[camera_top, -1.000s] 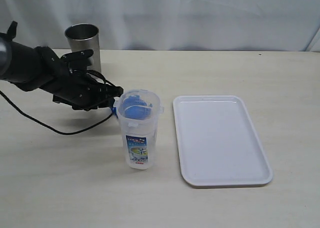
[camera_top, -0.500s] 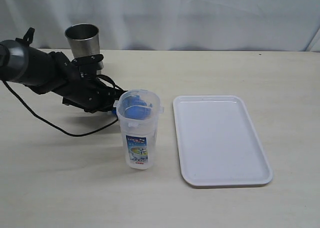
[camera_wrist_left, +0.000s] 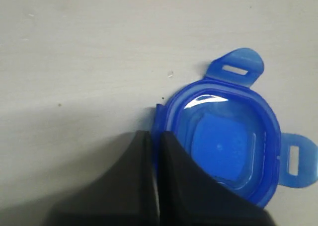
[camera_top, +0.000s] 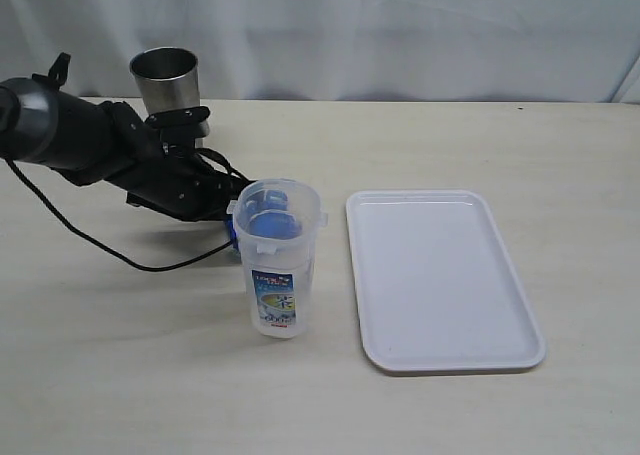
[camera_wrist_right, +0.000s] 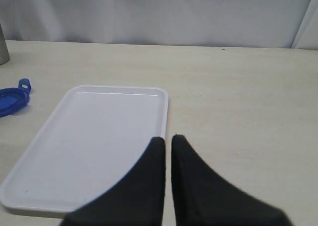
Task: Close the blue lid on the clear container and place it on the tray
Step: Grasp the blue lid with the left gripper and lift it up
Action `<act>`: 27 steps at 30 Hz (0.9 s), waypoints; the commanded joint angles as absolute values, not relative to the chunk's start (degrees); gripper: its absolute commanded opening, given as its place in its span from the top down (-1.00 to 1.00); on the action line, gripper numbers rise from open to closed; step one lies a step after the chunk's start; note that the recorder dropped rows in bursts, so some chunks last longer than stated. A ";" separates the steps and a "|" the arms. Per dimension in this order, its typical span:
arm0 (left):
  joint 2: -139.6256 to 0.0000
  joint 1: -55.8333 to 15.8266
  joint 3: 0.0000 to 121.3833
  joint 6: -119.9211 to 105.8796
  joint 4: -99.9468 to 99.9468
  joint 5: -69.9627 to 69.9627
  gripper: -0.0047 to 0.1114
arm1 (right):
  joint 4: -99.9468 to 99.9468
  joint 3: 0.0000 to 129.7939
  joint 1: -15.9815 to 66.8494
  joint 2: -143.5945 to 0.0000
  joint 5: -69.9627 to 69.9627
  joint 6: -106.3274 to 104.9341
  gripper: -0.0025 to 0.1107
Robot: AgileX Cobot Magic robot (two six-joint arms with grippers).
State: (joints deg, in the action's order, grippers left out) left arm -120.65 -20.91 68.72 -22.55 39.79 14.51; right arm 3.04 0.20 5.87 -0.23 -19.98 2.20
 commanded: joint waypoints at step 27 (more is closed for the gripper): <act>-88.83 -23.45 68.76 -31.07 7.06 15.73 0.92 | 3.44 0.00 5.40 0.00 -19.83 2.34 0.88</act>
State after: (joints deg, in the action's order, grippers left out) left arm -90.25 -21.54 68.72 -27.36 7.37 16.60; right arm 3.04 0.20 5.87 -0.23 -19.98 2.20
